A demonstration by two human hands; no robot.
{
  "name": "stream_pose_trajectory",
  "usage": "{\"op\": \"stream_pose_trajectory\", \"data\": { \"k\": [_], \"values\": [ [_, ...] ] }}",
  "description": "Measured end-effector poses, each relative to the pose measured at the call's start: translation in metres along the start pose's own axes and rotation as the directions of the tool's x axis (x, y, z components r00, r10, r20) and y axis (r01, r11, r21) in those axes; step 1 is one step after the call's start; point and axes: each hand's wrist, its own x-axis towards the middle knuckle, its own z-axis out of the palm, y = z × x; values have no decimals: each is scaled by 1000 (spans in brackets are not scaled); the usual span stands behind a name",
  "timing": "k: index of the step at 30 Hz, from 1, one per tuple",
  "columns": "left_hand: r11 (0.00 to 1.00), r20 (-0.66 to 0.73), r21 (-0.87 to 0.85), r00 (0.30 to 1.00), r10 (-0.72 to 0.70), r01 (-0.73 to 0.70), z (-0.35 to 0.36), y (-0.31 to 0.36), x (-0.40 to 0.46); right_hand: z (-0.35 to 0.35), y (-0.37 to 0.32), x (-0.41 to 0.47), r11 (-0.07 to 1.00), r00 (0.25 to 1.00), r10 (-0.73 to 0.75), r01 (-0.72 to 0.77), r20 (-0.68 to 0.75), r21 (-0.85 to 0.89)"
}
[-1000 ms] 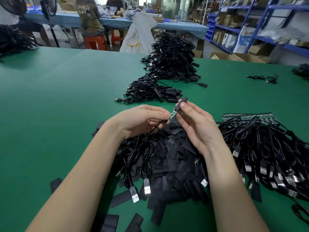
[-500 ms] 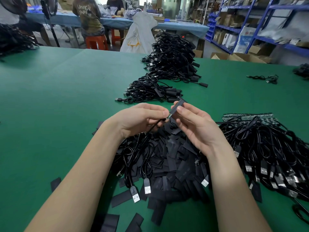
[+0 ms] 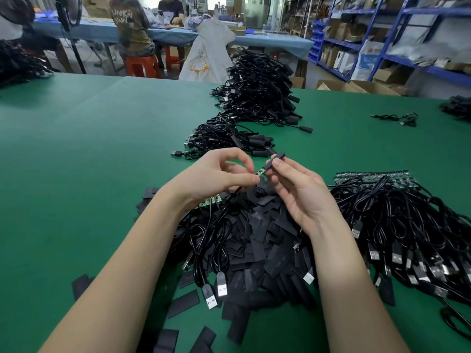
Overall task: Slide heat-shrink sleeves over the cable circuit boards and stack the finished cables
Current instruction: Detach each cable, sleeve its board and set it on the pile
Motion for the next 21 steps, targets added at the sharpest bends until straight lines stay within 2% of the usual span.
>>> {"op": "stream_pose_trajectory", "data": {
  "k": [3,7,11,14,21],
  "values": [
    [996,-67,47,994,84,-81,3,1,0,0,1,0,1000,1000,8,-8,17,11],
    [990,-132,65,983,129,-121,8,0,0,0,0,1,999,1000,2,-2,3,46],
    [976,-95,182,986,137,-118,6,1,1,-1,0,1,996,1000,-2,4,-28,86],
    [971,-73,205,988,136,-119,4,1,0,-1,1,2,996,999,-2,6,-39,86],
    [965,-136,221,975,175,-142,7,2,1,0,2,1,999,1000,-1,1,-9,49]
  ]
}}
